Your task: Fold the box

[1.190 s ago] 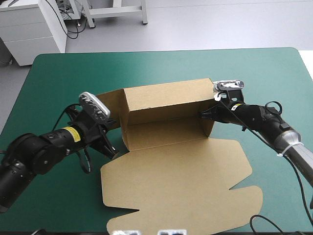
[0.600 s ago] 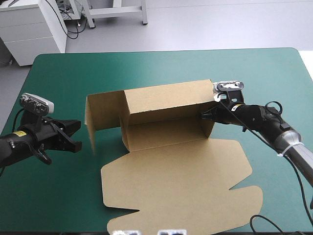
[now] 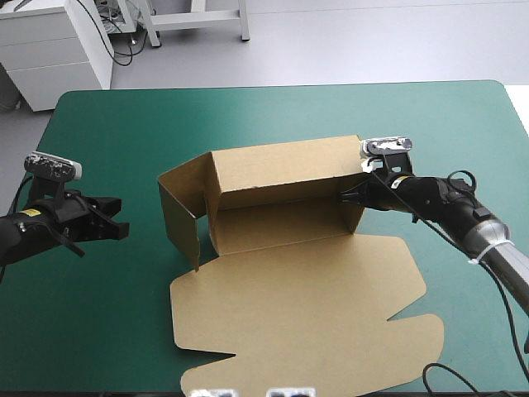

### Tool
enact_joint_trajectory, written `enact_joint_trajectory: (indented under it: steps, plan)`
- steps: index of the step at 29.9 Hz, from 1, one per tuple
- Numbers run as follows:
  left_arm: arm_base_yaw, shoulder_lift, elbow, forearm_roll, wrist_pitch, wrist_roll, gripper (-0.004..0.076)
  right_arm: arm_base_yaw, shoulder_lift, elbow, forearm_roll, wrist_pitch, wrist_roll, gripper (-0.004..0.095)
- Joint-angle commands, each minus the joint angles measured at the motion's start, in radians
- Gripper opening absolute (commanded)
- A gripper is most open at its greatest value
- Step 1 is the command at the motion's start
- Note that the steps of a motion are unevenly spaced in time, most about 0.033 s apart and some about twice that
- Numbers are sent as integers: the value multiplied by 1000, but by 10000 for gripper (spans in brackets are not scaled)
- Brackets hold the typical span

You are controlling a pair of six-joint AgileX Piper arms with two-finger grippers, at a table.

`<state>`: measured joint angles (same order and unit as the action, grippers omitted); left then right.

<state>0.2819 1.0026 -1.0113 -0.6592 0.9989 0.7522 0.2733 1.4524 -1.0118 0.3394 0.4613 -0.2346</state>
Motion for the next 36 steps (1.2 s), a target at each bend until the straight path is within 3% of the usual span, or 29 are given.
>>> enact_joint_trajectory:
  steps: [1,9,19,25,30,36]
  plan:
    - [40,33,-29,-103,-48,-6,15,0,-10,-3,-20,94,8,-19]
    - [81,80,-29,-140,-52,-3,15,0,-10,-11,-20,123,52,-19]
    - [79,81,-29,-140,-107,-3,15,0,-10,-247,-133,484,178,-17]
    - [77,89,-29,-171,-118,-3,15,0,-10,-429,-176,787,227,-15]
    - [77,98,-29,-170,-108,-3,15,0,14,-505,-216,787,270,-15]
    - [77,98,-29,-170,-104,-5,15,0,151,-575,-173,787,285,-15]
